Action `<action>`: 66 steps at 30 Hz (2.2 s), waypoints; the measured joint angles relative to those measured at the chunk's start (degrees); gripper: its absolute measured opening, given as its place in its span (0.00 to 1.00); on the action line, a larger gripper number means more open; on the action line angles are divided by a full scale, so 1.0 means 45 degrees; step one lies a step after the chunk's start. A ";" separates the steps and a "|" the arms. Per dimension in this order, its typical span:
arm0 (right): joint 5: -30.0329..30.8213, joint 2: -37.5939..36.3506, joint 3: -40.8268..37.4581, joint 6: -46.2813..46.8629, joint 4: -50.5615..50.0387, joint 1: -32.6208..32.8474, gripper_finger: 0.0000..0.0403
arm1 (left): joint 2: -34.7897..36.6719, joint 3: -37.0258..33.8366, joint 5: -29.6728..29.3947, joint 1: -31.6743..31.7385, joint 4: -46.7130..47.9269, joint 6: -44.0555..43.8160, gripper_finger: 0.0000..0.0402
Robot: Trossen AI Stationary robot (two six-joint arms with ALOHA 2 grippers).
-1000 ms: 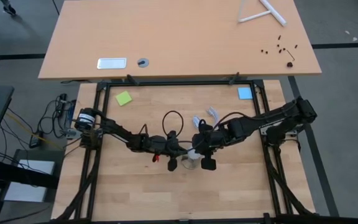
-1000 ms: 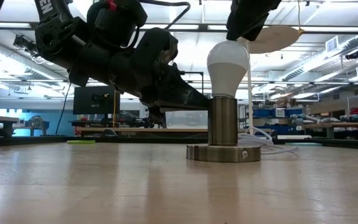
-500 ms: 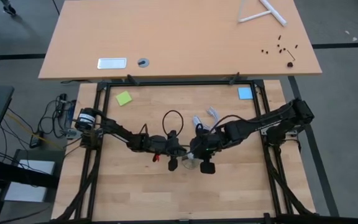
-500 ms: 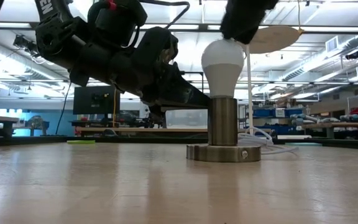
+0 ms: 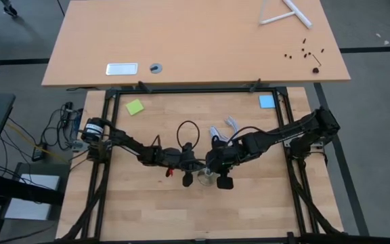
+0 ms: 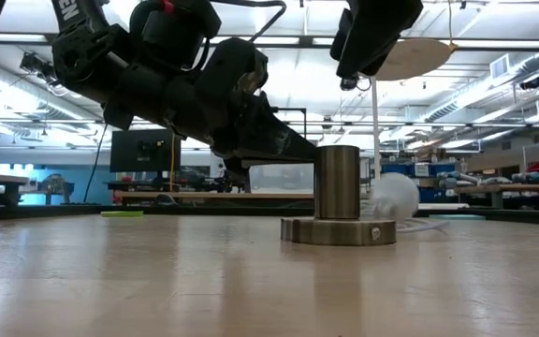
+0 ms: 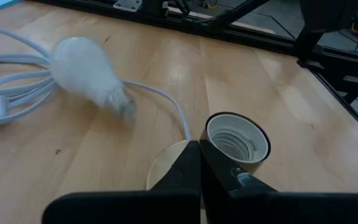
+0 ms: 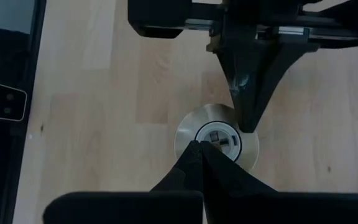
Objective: Screw lightbulb
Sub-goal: Insert the lightbulb into the lamp
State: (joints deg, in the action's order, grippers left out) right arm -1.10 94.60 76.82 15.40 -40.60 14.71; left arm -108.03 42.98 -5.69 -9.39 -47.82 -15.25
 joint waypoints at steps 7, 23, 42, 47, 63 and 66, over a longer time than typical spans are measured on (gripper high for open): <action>0.1324 -0.0158 0.0029 0.0182 -0.1636 0.0139 0.00 | 0.0000 0.0001 -0.0007 -0.0010 0.0144 0.0056 0.00; 0.0925 -0.1194 -0.2728 0.1767 -0.2534 -0.1334 0.00 | 0.0010 -0.0004 0.0080 -0.0034 0.0538 -0.0340 0.00; 0.4642 -0.5642 -0.8625 0.9811 0.0391 -0.1640 0.12 | 0.0015 -0.0004 0.0772 0.0340 0.0538 -0.0465 0.00; 0.4859 -0.5642 -0.9821 1.0323 0.2115 -0.1967 0.12 | 0.0015 -0.0004 0.0879 0.0340 0.0546 -0.0437 0.00; 0.3079 -0.5475 -0.7984 0.3809 0.3527 -0.0751 0.28 | 0.0015 -0.0009 0.1467 0.0335 0.0697 -0.0244 0.00; 0.3113 -0.5296 -0.7038 0.1238 0.2888 -0.0777 0.41 | 0.0015 -0.0009 0.1462 0.0335 0.0701 -0.0316 0.00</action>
State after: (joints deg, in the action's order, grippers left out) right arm 12.90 70.77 45.14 20.97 -27.60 11.21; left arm -107.96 42.94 0.89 -7.88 -44.67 -16.67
